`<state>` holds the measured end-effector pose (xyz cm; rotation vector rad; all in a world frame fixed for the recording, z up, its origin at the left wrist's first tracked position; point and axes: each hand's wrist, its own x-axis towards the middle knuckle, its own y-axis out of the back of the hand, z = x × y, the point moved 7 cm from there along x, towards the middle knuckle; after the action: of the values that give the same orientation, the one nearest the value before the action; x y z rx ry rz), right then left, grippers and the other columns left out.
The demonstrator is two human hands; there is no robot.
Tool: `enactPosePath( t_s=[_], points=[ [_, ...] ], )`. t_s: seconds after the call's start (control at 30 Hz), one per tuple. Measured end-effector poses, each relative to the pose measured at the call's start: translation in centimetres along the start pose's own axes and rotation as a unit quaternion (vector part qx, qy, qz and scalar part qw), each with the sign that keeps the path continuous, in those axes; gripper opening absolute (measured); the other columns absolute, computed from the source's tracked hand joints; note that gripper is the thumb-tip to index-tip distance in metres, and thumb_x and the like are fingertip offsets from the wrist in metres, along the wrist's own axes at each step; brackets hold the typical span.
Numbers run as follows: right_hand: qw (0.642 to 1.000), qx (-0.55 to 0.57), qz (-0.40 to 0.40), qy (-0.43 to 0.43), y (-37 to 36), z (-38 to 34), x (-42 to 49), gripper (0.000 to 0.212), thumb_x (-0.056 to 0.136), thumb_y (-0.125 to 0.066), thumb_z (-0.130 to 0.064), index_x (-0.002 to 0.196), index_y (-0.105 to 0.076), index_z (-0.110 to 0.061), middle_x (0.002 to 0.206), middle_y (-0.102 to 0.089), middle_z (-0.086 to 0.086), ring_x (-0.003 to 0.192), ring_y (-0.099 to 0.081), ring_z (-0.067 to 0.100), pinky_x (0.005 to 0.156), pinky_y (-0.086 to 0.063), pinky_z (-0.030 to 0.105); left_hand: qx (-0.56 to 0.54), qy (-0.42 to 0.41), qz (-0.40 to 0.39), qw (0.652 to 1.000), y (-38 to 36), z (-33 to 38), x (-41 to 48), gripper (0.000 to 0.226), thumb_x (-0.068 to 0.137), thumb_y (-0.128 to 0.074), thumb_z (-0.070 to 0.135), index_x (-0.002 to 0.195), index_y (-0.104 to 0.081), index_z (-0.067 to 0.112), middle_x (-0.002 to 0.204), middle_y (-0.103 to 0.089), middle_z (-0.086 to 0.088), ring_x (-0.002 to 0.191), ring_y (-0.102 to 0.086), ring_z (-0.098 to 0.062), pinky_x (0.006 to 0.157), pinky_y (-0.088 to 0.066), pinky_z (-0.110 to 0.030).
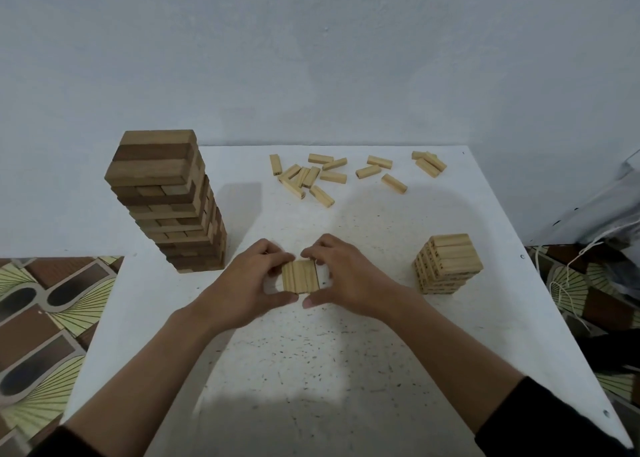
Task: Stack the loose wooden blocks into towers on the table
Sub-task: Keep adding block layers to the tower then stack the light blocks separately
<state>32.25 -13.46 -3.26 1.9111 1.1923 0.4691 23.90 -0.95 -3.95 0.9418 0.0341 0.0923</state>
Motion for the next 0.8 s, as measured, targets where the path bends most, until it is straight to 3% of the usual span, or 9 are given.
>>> enactPosePath(
  t_s=[0.17, 0.33, 0.43, 0.6, 0.8],
  points=[
    [1.000, 0.004, -0.011, 0.011, 0.2, 0.0, 0.0, 0.064, 0.077, -0.085, -0.036, 0.133, -0.061, -0.016, 0.111, -0.047, -0.005, 0.096, -0.046, 0.010, 0.083, -0.047, 0.029, -0.021, 0.002, 0.002, 1.000, -0.1, 0.3, 0.2, 0.062, 0.075, -0.085, 0.046, 0.131, -0.064, 0.026, 0.107, -0.051, 0.014, 0.094, -0.051, 0.001, 0.077, -0.048, -0.019],
    [0.999, -0.014, -0.024, 0.024, 0.0, -0.3, -0.2, 0.052, 0.082, -0.080, -0.039, 0.125, -0.062, -0.017, 0.109, -0.044, -0.006, 0.097, -0.042, 0.008, 0.074, -0.037, 0.022, -0.040, -0.012, -0.004, 0.999, 0.2, 1.1, 0.4, 0.050, 0.074, -0.087, 0.043, 0.118, -0.069, 0.029, 0.100, -0.052, 0.015, 0.091, -0.052, -0.005, 0.075, -0.050, -0.028],
    [0.998, -0.035, -0.015, 0.046, 1.0, -1.3, -0.8, 0.047, 0.084, -0.078, -0.038, 0.123, -0.060, -0.018, 0.109, -0.042, -0.007, 0.099, -0.040, 0.006, 0.076, -0.036, 0.015, -0.047, -0.023, 0.019, 0.998, 0.9, 2.2, 0.1, 0.050, 0.071, -0.088, 0.046, 0.114, -0.069, 0.028, 0.097, -0.051, 0.017, 0.089, -0.053, -0.007, 0.072, -0.049, -0.027],
    [0.994, -0.058, 0.057, 0.070, 7.1, -3.7, -2.8, 0.053, 0.085, -0.077, -0.041, 0.130, -0.059, -0.020, 0.118, -0.044, -0.011, 0.111, -0.043, 0.004, 0.095, -0.043, 0.024, -0.040, -0.068, 0.095, 0.992, 5.0, 6.6, 0.6, 0.055, 0.069, -0.090, 0.041, 0.118, -0.071, 0.024, 0.096, -0.052, 0.011, 0.088, -0.055, -0.012, 0.074, -0.050, -0.024],
    [0.993, -0.028, 0.102, 0.045, 14.2, -2.8, -6.6, 0.056, 0.072, -0.085, -0.047, 0.121, -0.069, -0.025, 0.107, -0.055, -0.015, 0.105, -0.054, 0.007, 0.087, -0.046, 0.024, -0.056, -0.130, 0.078, 0.987, 6.3, 12.7, 3.3, 0.059, 0.069, -0.086, 0.046, 0.122, -0.070, 0.026, 0.101, -0.053, 0.013, 0.094, -0.054, -0.009, 0.074, -0.045, -0.016]
  ],
)
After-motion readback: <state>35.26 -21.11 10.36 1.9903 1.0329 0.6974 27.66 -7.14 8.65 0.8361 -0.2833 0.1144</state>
